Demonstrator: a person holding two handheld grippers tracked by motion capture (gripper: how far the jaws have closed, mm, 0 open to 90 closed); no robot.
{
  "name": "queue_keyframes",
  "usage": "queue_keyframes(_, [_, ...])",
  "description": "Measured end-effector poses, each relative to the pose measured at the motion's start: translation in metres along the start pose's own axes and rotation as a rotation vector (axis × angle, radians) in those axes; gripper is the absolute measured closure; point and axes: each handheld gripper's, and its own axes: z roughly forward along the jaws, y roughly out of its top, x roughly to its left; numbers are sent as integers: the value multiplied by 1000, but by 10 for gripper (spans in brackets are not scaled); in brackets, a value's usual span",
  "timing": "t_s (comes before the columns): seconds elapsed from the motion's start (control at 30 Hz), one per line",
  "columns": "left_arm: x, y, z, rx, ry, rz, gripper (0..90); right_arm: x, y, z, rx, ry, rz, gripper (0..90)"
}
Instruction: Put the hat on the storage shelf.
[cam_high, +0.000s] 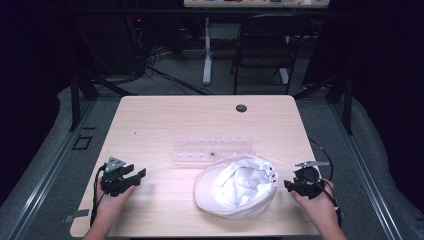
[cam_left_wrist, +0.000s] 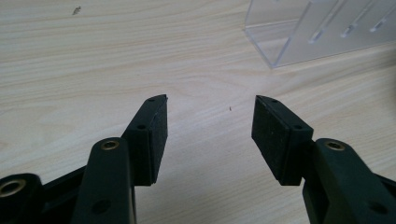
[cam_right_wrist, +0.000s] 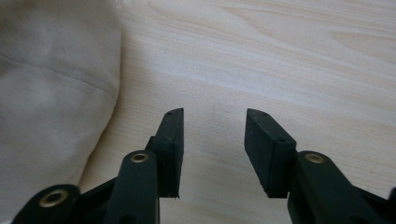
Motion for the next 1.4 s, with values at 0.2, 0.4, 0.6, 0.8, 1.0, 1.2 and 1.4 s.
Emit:
queue_keyframes(0.2, [-3, -1, 2, 26, 18, 33, 461, -5, 19, -14, 112, 55, 19, 661])
queue_keyframes(0.4, [-3, -3, 4, 57, 55, 64, 467, 0, 36, -23, 227, 97, 89, 635])
queue_keyframes(0.6, [-1, -4, 5, 94, 93, 47, 466, 8, 49, -25, 356, 89, 100, 617])
queue_keyframes(0.8, [-1, -4, 7, 108, 94, 48, 499, 11, 59, -26, 431, 72, 122, 619])
queue_keyframes(1.0, [-1, -5, 9, 126, 71, 38, 513, 15, 75, -38, 473, 86, 158, 644])
queue_keyframes(1.2, [-2, -5, 10, 119, 68, 47, 511, 20, 93, -50, 497, 77, 177, 690])
queue_keyframes(1.4, [-3, -6, 12, 134, 66, 50, 512, 30, 105, -55, 498, 99, 199, 671])
